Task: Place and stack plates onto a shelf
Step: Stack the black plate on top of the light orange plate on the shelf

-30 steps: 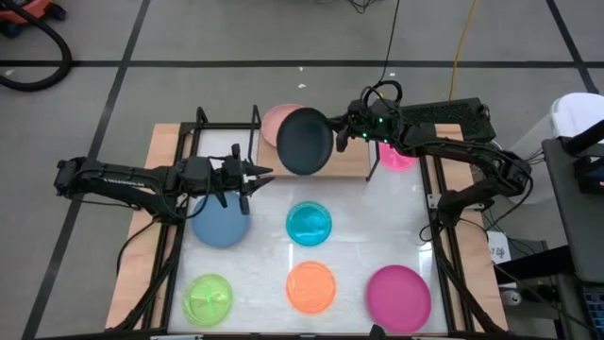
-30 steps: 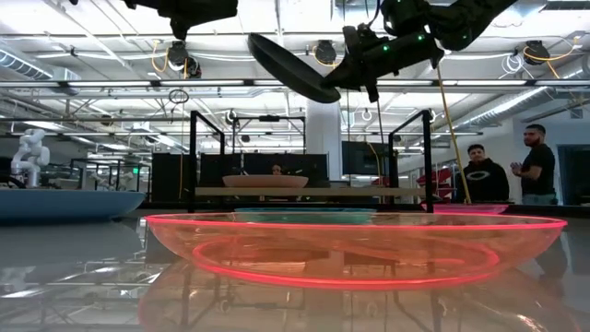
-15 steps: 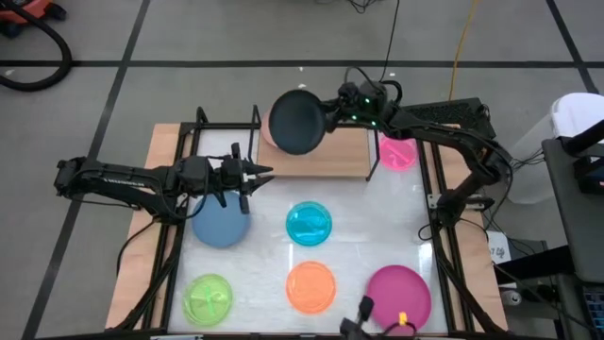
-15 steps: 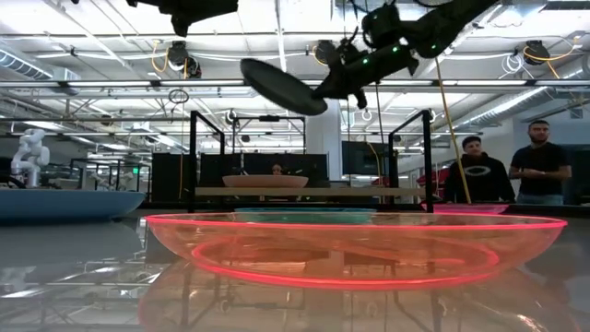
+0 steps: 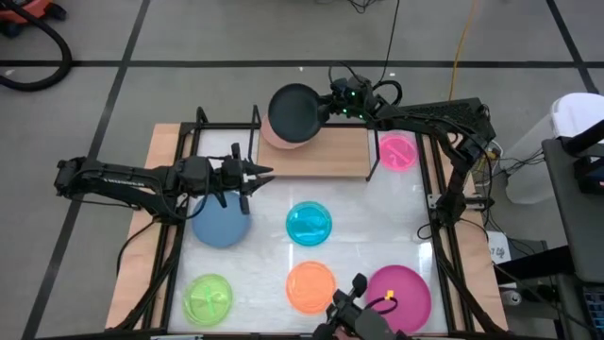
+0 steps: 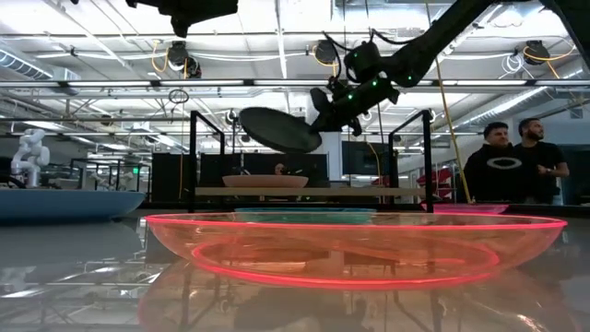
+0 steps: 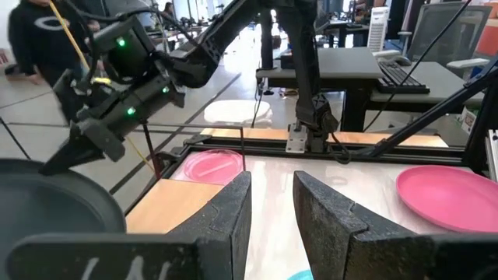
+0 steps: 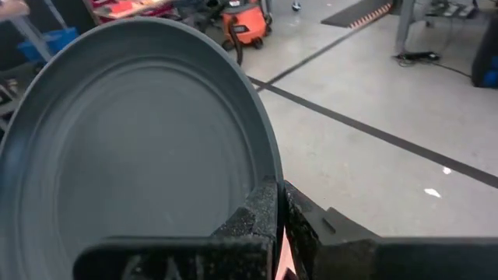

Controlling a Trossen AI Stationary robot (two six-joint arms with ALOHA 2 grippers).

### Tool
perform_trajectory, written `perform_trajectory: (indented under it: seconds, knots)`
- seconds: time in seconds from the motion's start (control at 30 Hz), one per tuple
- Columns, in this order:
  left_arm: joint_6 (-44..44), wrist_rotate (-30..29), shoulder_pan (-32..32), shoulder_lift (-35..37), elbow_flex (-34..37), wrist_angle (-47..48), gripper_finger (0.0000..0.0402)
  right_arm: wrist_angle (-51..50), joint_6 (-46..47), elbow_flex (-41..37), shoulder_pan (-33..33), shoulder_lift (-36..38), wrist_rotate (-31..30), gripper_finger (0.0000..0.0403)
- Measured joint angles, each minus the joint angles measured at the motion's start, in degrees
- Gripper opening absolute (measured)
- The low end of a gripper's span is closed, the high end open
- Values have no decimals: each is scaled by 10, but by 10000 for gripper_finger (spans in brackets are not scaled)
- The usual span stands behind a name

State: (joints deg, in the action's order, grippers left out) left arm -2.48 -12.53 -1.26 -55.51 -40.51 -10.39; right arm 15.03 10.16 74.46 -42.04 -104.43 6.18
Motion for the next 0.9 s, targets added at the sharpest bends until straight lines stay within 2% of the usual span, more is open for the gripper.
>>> perform_trajectory:
  seconds: [0.33, 0.57, 0.9]
  knots:
    - [0, 0, 0, 0, 0, 1, 104, 9, -35, 0, 13, -6, -50, 0]
    - [-1, 0, 0, 0, 0, 0, 104, 10, -87, 0, 30, -7, -121, 0]
    - [-4, 0, 0, 0, 0, -2, 104, 10, -94, 0, 34, -7, -124, 0]
